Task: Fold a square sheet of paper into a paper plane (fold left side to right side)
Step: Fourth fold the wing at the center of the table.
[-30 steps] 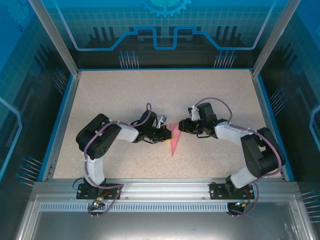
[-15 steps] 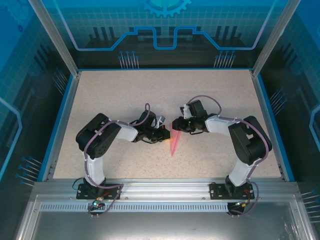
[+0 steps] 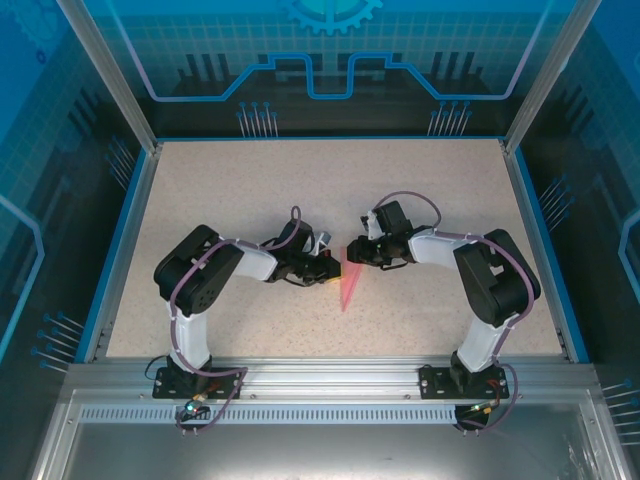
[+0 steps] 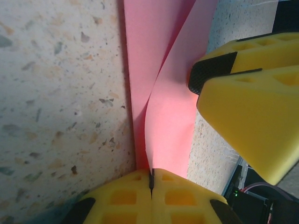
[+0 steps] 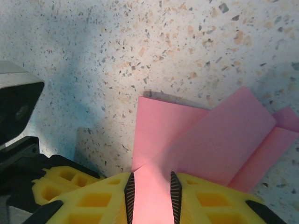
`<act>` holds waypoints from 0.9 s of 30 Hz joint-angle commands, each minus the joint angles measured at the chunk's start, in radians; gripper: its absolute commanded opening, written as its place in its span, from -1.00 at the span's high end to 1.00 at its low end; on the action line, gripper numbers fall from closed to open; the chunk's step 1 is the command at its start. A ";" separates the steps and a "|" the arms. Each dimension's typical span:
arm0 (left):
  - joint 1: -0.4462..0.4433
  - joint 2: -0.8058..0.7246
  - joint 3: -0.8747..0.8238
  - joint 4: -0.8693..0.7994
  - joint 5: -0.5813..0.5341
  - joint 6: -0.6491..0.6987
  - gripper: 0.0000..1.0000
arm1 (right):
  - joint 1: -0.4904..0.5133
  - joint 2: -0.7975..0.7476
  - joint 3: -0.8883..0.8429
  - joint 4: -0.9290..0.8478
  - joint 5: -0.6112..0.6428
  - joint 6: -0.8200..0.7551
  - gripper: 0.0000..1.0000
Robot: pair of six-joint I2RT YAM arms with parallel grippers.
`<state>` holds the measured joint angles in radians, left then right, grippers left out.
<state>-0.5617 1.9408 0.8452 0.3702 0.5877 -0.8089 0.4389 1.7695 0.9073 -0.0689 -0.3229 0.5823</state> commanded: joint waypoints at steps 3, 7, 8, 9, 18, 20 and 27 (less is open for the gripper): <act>0.005 0.046 0.026 -0.026 0.015 0.024 0.93 | 0.013 0.004 0.013 -0.050 0.040 -0.028 0.41; 0.005 0.053 0.036 -0.027 0.025 0.026 0.91 | 0.012 -0.005 0.006 -0.058 0.053 -0.029 0.40; 0.005 0.056 0.038 -0.029 0.027 0.026 0.90 | 0.012 -0.005 0.005 -0.063 0.057 -0.031 0.40; 0.004 0.059 0.040 -0.028 0.030 0.027 0.90 | 0.012 -0.004 0.005 -0.066 0.060 -0.031 0.40; 0.004 0.054 0.038 -0.031 0.029 0.028 0.86 | 0.012 0.014 0.005 -0.113 0.097 -0.023 0.40; 0.004 0.042 0.030 -0.033 0.024 0.032 0.85 | 0.012 0.022 0.003 -0.120 0.103 -0.019 0.40; 0.005 -0.094 -0.019 -0.080 -0.018 0.068 0.55 | 0.010 0.040 -0.012 -0.122 0.110 -0.010 0.40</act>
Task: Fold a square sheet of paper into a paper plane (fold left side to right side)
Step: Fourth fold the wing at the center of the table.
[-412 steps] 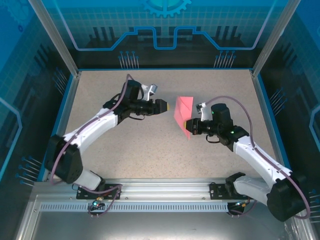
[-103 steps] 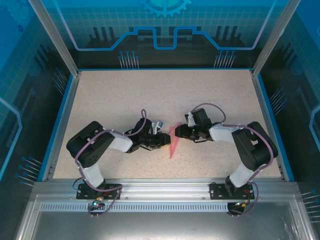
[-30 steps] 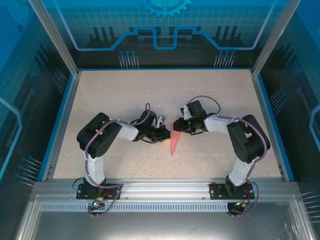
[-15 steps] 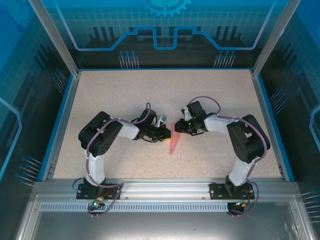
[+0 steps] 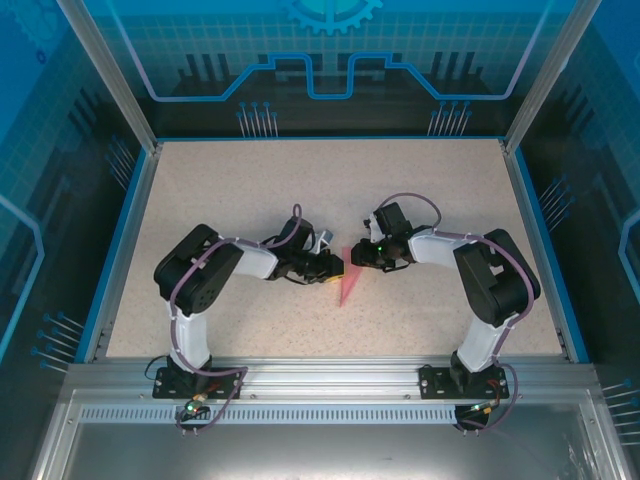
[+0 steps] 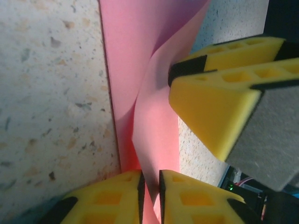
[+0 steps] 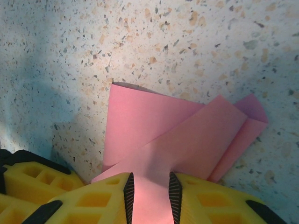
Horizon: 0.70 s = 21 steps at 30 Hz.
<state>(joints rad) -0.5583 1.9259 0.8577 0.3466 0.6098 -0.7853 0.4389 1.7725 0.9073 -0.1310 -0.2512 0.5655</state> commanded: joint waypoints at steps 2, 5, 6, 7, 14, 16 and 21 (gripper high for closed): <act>0.001 -0.133 -0.050 -0.086 -0.055 0.055 0.48 | 0.009 0.039 -0.016 -0.057 0.036 0.008 0.40; 0.002 -0.215 -0.072 -0.122 -0.054 0.062 0.47 | 0.009 0.039 -0.018 -0.052 0.035 0.010 0.40; 0.002 -0.234 -0.078 -0.127 -0.047 0.060 0.49 | 0.008 0.039 -0.019 -0.049 0.034 0.010 0.40; 0.001 -0.253 -0.085 -0.128 -0.034 0.053 0.53 | 0.009 0.038 -0.020 -0.046 0.032 0.011 0.40; -0.067 -0.275 -0.053 -0.145 0.046 0.011 0.59 | 0.011 0.040 -0.020 -0.038 0.027 0.013 0.40; -0.086 -0.251 -0.037 -0.154 0.039 0.008 0.59 | 0.011 0.041 -0.019 -0.039 0.026 0.013 0.40; -0.094 -0.184 -0.028 -0.136 0.010 -0.013 0.59 | 0.012 0.036 -0.018 -0.042 0.024 0.011 0.40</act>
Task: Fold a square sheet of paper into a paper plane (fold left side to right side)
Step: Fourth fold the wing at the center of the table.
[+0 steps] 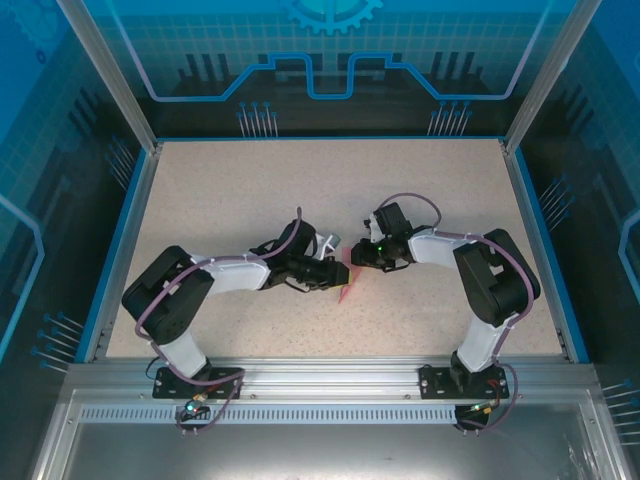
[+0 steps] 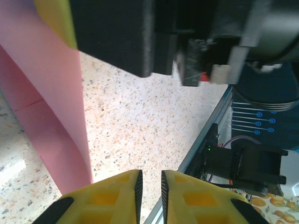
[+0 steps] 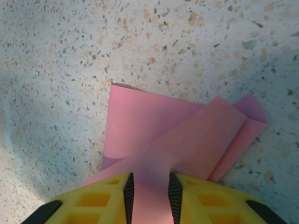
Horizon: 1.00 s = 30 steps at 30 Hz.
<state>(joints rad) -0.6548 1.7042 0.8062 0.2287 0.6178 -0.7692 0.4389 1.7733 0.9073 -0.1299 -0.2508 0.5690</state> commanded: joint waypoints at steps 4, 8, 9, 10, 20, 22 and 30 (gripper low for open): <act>-0.007 0.089 0.031 0.008 0.012 -0.045 0.58 | 0.012 0.034 -0.017 -0.046 0.024 0.005 0.40; -0.010 0.113 0.025 0.005 0.007 -0.055 0.57 | 0.012 0.035 -0.015 -0.048 0.026 0.004 0.40; -0.011 0.118 0.022 0.006 0.006 -0.059 0.57 | 0.012 0.035 -0.015 -0.049 0.025 0.003 0.39; -0.011 0.123 0.019 0.005 0.004 -0.064 0.57 | 0.012 0.034 -0.014 -0.050 0.026 0.003 0.39; -0.030 0.170 0.012 0.001 -0.003 -0.094 0.55 | 0.012 0.029 -0.012 -0.049 0.027 0.000 0.39; -0.036 0.179 0.018 -0.014 -0.005 -0.093 0.54 | 0.012 0.022 -0.013 -0.048 0.027 -0.001 0.39; -0.055 0.207 0.033 -0.098 -0.050 -0.096 0.55 | 0.002 -0.055 -0.020 -0.016 -0.005 -0.001 0.39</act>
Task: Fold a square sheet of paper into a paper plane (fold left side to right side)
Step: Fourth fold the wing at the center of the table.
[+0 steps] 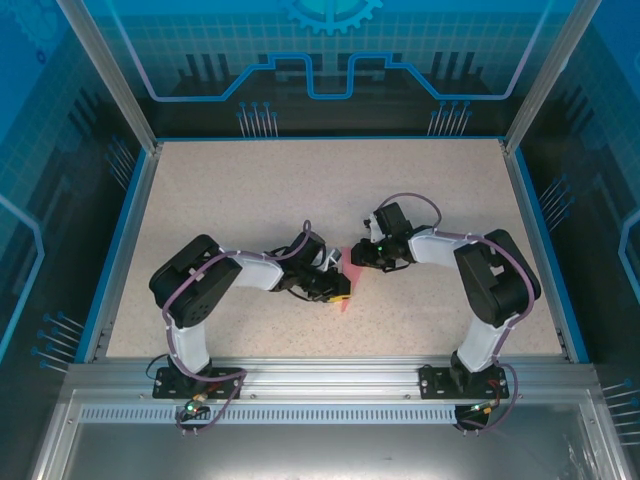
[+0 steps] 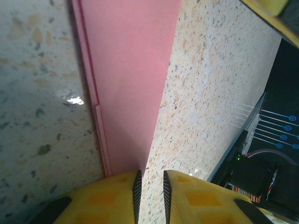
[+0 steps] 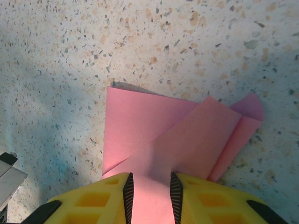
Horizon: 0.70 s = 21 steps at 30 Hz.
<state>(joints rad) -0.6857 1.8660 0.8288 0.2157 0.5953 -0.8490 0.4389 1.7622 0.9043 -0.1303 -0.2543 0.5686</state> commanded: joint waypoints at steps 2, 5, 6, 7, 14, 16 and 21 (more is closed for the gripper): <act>-0.030 0.052 0.015 -0.103 -0.039 -0.021 0.56 | -0.005 -0.092 -0.019 -0.008 -0.010 -0.001 0.39; -0.037 0.057 0.026 -0.141 -0.064 -0.016 0.59 | -0.010 -0.165 -0.078 -0.005 -0.018 -0.004 0.40; -0.038 0.058 0.030 -0.154 -0.072 -0.011 0.60 | -0.010 -0.186 -0.091 -0.004 -0.024 -0.003 0.41; -0.041 0.059 0.035 -0.168 -0.080 -0.006 0.60 | -0.010 -0.208 -0.109 0.004 -0.040 0.000 0.43; -0.054 0.067 0.056 -0.214 -0.107 0.010 0.62 | 0.023 -0.244 -0.198 0.107 -0.143 0.060 0.55; -0.055 0.067 0.058 -0.219 -0.113 0.011 0.62 | 0.035 -0.218 -0.192 0.126 -0.144 0.074 0.55; -0.055 0.064 0.062 -0.236 -0.122 0.018 0.62 | 0.056 -0.151 -0.151 0.149 -0.147 0.085 0.57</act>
<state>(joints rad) -0.7136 1.8713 0.8963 0.0746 0.5152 -0.8547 0.4732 1.5757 0.7231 -0.0185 -0.3744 0.6331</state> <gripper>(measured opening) 0.190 0.220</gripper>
